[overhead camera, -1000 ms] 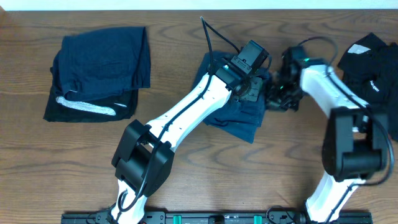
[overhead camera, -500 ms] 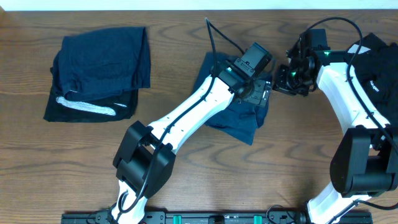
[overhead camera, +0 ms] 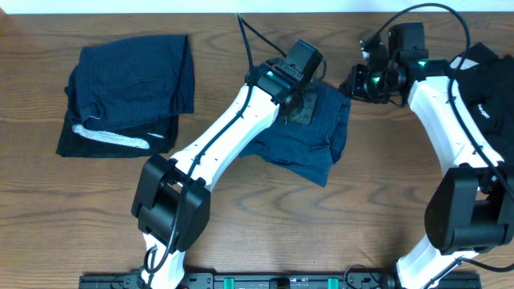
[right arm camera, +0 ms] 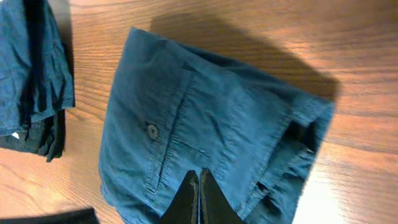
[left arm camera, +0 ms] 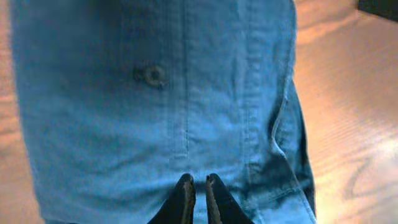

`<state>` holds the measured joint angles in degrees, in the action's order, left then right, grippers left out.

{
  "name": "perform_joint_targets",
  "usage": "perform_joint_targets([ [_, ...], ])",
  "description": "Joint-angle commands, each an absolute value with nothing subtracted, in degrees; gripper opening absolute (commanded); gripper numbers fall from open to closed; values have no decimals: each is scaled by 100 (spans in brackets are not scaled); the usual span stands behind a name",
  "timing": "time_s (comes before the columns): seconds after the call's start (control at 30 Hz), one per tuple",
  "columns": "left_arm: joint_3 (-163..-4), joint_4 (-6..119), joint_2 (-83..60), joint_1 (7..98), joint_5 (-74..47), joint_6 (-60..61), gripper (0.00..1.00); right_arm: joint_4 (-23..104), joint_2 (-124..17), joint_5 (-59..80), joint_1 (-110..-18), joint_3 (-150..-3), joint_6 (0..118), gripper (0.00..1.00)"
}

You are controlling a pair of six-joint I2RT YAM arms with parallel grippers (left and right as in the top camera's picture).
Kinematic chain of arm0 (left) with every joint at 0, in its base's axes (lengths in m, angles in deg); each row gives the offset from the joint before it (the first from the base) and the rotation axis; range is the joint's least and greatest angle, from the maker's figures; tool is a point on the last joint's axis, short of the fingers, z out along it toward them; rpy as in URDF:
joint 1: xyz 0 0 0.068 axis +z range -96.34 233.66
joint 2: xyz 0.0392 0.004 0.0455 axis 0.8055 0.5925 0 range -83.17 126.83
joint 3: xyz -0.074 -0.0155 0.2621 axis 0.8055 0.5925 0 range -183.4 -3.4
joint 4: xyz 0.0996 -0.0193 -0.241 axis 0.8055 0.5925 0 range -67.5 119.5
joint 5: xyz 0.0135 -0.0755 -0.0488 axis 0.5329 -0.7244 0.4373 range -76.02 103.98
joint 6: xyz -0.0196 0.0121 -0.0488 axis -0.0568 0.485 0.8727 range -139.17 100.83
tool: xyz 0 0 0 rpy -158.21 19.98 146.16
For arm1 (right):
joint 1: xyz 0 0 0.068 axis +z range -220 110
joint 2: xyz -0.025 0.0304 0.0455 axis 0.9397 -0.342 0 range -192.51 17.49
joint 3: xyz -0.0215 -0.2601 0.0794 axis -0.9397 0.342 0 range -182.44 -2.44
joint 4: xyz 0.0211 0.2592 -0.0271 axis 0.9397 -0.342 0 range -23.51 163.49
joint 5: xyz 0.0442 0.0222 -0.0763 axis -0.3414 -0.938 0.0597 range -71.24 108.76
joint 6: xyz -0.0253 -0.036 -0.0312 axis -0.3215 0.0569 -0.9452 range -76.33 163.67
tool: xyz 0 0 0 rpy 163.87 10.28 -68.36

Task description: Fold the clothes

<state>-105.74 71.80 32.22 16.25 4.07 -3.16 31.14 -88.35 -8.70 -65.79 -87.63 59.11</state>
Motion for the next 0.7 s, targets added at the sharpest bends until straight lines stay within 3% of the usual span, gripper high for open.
perform_joint_targets([
  [0.0, -10401, 7200, 3334, 1560, -266, -414, 11, 3132, -9078, -897, -6406, -8846, 5837, 1],
  [0.33, -9984, 6981, 3356, 1527, -819, -681, 10, 3302, -10035, -143, -6393, -8841, 5834, 1],
  [0.67, -8869, 5335, 3399, 1464, -1416, -707, 11, 3429, -10621, 67, -6363, -8839, 5769, 1],
])
